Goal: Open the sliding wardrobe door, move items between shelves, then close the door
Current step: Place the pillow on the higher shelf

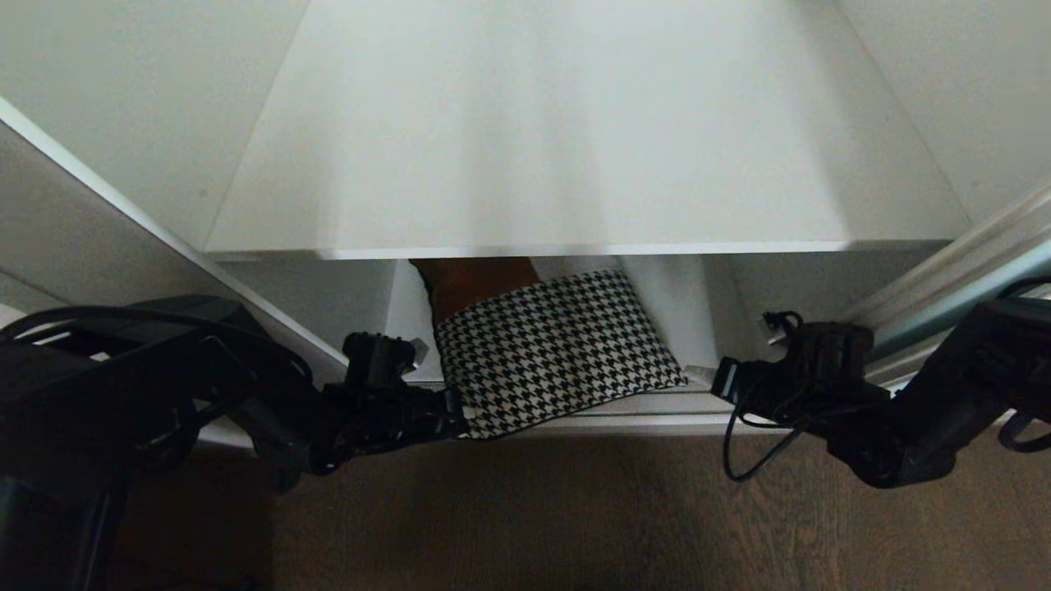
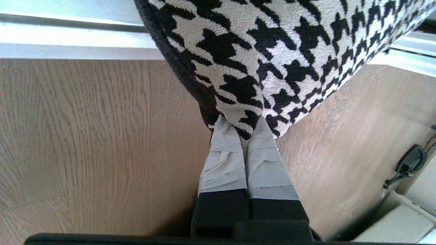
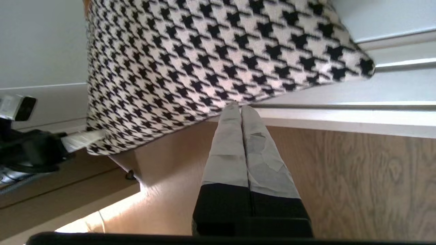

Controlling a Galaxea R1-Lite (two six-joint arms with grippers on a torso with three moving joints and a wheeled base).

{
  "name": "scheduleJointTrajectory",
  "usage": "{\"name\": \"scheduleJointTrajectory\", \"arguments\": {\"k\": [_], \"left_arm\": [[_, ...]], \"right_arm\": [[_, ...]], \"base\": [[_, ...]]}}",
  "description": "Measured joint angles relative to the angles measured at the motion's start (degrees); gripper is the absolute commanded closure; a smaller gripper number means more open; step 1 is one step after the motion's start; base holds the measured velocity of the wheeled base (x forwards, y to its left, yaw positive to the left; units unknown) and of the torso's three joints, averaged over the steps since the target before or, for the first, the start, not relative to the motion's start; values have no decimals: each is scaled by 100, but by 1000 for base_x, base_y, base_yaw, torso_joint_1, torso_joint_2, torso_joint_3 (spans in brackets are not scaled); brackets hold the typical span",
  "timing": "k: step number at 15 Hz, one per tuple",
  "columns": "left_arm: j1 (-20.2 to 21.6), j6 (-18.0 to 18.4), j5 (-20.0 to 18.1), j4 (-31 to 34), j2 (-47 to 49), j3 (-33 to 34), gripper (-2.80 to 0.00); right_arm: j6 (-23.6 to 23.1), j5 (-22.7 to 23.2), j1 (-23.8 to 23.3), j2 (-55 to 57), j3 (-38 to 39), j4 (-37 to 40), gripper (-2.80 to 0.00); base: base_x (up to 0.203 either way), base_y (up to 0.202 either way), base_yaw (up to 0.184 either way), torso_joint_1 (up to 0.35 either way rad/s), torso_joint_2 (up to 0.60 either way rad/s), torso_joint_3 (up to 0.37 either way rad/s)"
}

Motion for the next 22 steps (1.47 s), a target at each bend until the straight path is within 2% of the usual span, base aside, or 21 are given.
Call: {"name": "scheduleJointTrajectory", "arguments": {"k": [7, 9, 10, 15, 17, 19, 22], "left_arm": [[-7, 36, -31, 187, 111, -11, 0], [-13, 46, -38, 189, 129, -28, 0], [-13, 46, -44, 196, 139, -36, 0], [-27, 61, -44, 295, 228, -107, 0], [-51, 206, -44, 435, 253, -122, 0], [-64, 431, -48, 445, 270, -102, 0], [-77, 485, -92, 403, 261, -22, 0]], "right_arm": [[-149, -218, -167, 532, -610, 325, 0], [-152, -264, -71, 623, -591, 304, 0], [-157, -359, -3, 682, -609, 279, -280], [-250, -467, 50, 1057, -1000, 297, -280], [-426, -529, 44, 1260, -1132, 297, -280], [-650, -840, 44, 1526, -1358, 278, -280], [-729, -980, 45, 1854, -1654, 305, -280]], "base": [[0, 0, 0, 0, 0, 0], [0, 0, 0, 0, 0, 0], [0, 0, 0, 0, 0, 0], [0, 0, 0, 0, 0, 0], [0, 0, 0, 0, 0, 0], [0, 0, 0, 0, 0, 0], [0, 0, 0, 0, 0, 0]]}}
